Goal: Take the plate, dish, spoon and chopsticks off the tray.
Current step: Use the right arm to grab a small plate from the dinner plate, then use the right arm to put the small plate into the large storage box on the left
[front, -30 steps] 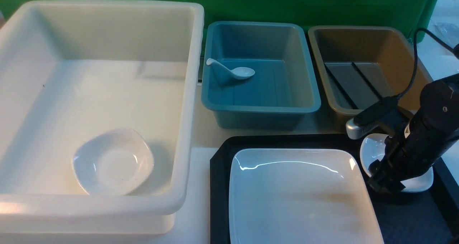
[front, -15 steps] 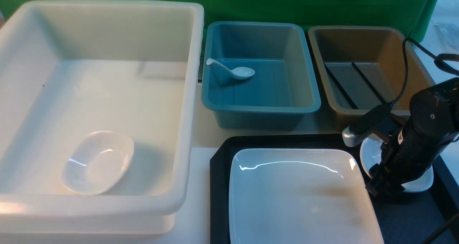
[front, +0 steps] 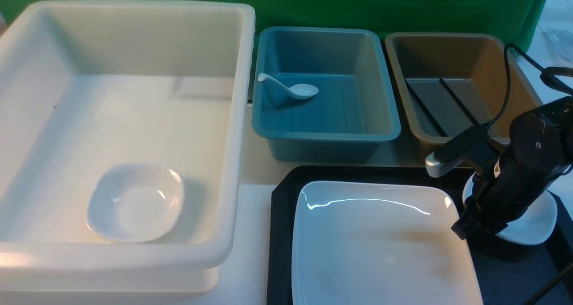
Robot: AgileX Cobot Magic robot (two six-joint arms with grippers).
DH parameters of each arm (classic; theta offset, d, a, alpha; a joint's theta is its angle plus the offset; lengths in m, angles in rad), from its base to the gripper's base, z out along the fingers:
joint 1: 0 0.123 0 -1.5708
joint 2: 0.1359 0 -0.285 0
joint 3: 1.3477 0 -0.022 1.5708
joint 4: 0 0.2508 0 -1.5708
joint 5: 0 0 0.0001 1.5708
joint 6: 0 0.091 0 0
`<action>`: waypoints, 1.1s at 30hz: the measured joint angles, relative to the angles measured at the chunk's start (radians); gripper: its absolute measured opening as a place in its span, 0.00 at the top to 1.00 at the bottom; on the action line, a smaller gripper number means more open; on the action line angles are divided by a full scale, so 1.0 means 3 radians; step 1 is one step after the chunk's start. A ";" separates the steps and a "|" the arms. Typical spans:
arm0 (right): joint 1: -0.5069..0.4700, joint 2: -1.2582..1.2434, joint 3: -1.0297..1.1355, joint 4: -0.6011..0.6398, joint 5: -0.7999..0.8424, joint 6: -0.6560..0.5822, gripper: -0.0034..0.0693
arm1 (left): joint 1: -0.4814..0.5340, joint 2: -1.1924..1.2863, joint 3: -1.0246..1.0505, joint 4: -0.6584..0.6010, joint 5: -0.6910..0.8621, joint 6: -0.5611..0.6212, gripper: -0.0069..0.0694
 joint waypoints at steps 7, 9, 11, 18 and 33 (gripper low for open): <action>0.0085 -0.0161 0.0000 -0.0028 0.0244 0.0064 0.75 | 0.0000 0.0000 0.0000 -0.0003 0.0000 0.0000 0.89; 0.0111 -0.0274 0.0000 -0.0023 0.0257 0.0094 0.78 | 0.0000 0.0000 0.0000 -0.0003 0.0000 0.0000 0.89; 0.0173 -0.0576 0.0000 -0.0006 0.0265 0.0160 0.85 | 0.0000 0.0000 0.0000 -0.0003 0.0000 0.0000 0.89; 0.0445 -0.1273 -0.0282 0.0183 0.0313 0.0210 0.86 | 0.0000 0.0000 0.0000 -0.0028 0.0000 0.0000 0.89; 0.1852 -0.0602 -0.1854 0.1404 -0.0359 -0.0637 0.86 | 0.0000 0.0000 0.0000 -0.0028 -0.0026 0.0000 0.89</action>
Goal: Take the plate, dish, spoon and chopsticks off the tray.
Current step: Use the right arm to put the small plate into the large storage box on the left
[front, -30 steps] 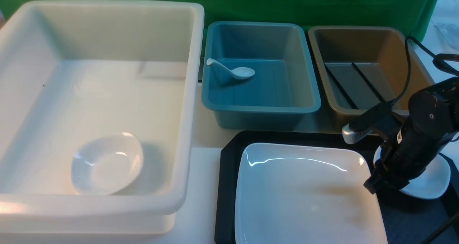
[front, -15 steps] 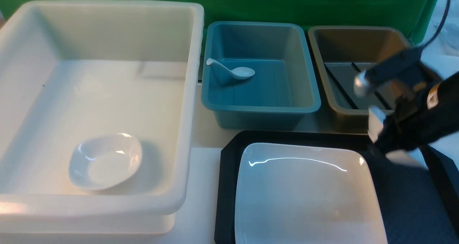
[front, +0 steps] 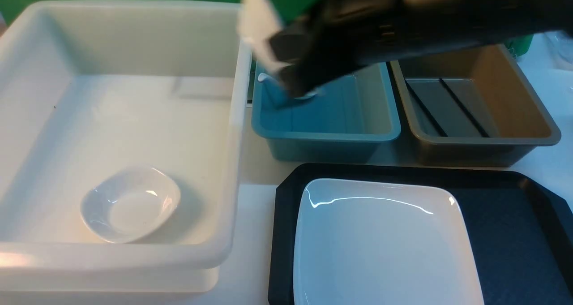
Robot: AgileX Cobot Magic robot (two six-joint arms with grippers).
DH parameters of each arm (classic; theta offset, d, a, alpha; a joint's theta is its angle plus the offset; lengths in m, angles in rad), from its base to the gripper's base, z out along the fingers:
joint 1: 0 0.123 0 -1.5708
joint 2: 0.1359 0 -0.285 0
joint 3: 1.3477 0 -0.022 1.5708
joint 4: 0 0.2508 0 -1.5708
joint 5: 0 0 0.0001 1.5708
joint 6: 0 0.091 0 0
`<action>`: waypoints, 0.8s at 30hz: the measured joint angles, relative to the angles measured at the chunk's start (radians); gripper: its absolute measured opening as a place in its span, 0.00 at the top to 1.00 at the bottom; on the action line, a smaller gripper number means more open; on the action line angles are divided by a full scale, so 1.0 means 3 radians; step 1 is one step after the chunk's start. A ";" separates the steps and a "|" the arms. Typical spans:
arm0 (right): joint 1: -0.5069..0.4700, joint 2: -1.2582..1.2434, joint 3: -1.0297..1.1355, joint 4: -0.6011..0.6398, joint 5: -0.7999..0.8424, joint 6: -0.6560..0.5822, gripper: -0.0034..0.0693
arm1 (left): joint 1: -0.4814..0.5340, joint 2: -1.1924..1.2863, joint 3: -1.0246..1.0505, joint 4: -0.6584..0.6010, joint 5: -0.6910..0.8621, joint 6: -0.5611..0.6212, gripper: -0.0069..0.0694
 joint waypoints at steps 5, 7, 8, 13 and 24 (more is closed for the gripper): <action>0.0352 0.0660 -0.0477 0.0021 -0.0068 -0.0070 0.86 | 0.0000 0.0000 0.0000 0.0000 0.0000 0.0000 0.89; 0.0438 0.0907 -0.0646 0.0024 -0.0073 -0.0099 0.86 | 0.0000 0.0000 0.0000 0.0000 0.0000 0.0000 0.89; 0.0461 0.0998 -0.0708 0.0027 -0.0073 -0.0108 0.86 | 0.0000 0.0000 0.0000 0.0000 0.0000 0.0000 0.89; 0.0551 0.1477 -0.0985 0.0025 -0.0114 -0.0129 0.86 | 0.0000 0.0000 0.0000 0.0000 -0.0010 0.0000 0.89; 0.0578 0.1944 -0.1053 0.0025 -0.0243 -0.0223 0.86 | 0.0000 0.0000 0.0000 0.0003 -0.0033 0.0000 0.89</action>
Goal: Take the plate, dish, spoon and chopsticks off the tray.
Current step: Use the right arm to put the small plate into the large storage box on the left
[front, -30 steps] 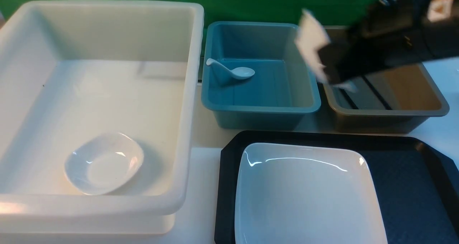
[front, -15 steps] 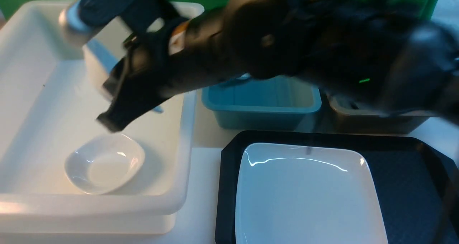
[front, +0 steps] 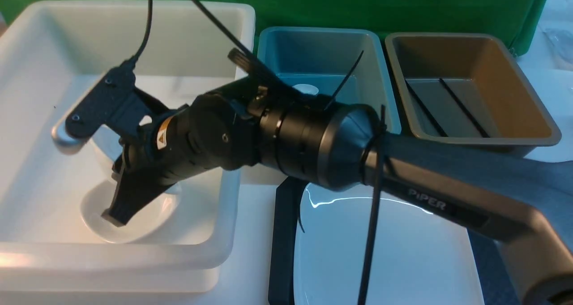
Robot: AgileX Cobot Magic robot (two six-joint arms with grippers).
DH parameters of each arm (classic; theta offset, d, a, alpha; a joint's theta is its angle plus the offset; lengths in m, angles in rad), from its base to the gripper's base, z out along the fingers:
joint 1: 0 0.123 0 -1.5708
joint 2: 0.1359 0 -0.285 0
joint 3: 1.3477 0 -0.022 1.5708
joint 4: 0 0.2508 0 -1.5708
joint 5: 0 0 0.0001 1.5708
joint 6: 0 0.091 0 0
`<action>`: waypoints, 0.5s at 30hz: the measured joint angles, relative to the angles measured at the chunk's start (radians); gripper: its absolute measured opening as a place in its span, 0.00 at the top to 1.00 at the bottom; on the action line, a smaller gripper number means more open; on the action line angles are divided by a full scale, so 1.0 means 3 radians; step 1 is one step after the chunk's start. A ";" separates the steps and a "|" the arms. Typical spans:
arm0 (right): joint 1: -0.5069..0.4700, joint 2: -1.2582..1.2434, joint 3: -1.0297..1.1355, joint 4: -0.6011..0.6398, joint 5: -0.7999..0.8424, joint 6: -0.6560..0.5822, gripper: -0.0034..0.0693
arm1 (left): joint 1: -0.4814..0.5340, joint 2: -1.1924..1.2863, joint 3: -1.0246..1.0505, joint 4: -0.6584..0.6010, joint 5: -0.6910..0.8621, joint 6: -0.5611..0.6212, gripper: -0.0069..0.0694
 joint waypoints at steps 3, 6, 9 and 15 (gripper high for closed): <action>0.0000 0.0052 0.0000 0.0000 -0.0008 -0.0006 0.86 | 0.0000 0.0000 0.0000 0.0000 -0.0003 0.0000 0.89; 0.0000 0.0083 0.0000 0.0000 -0.0016 -0.0022 0.86 | 0.0000 0.0000 0.0000 0.0000 -0.0003 0.0000 0.89; 0.0000 0.0084 0.0000 0.0003 -0.0025 -0.0034 0.84 | 0.0000 0.0000 0.0000 0.0000 -0.0003 0.0000 0.89; 0.0000 0.0084 -0.0005 0.0020 -0.0095 -0.0041 0.67 | 0.0000 0.0000 0.0000 0.0000 0.0011 0.0000 0.89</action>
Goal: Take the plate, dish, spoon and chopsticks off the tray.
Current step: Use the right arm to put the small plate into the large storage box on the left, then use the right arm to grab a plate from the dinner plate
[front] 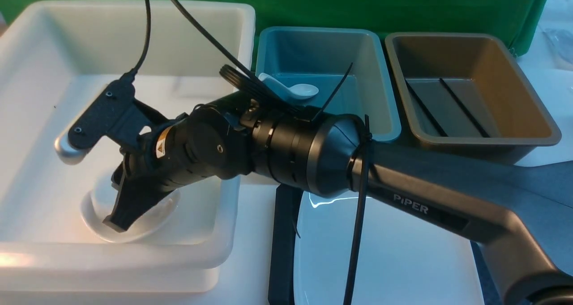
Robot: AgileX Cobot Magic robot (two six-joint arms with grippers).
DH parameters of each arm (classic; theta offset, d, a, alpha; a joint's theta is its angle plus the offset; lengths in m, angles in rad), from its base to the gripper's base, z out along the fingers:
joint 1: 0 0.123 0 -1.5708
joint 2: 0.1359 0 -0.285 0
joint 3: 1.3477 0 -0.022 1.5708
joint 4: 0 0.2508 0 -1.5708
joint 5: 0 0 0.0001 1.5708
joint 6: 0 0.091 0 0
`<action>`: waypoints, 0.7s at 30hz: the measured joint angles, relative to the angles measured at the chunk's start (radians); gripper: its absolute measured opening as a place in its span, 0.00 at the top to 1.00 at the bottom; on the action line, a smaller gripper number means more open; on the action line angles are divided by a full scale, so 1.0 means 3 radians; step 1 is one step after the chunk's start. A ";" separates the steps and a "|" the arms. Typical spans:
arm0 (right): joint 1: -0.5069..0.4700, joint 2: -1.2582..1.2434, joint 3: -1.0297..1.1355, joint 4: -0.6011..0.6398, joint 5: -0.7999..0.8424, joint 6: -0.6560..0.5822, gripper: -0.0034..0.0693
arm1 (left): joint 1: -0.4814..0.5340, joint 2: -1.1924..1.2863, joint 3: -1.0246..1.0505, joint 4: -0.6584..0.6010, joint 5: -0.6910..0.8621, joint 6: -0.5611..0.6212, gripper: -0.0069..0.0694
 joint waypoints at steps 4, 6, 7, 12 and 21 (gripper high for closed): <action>0.0000 0.0000 -0.0003 0.0001 0.0001 0.0000 0.63 | 0.0000 0.0000 0.0000 0.0000 0.0008 0.0000 0.89; 0.0000 0.0000 -0.0003 0.0001 0.0001 0.0000 0.63 | 0.0000 0.0000 0.0000 0.0000 0.0015 0.0000 0.89; 0.0000 0.0000 -0.0003 0.0001 0.0001 0.0000 0.63 | 0.0000 0.0000 0.0000 0.0000 0.0016 0.0000 0.89; 0.0000 -0.0006 -0.0003 0.0001 0.0022 0.0000 0.63 | 0.0000 0.0000 0.0000 0.0000 0.0022 0.0000 0.89; -0.0392 -0.0839 -0.0003 -0.0427 0.1352 0.0329 0.87 | 0.0000 0.0000 0.0000 0.0062 0.0022 0.0004 0.89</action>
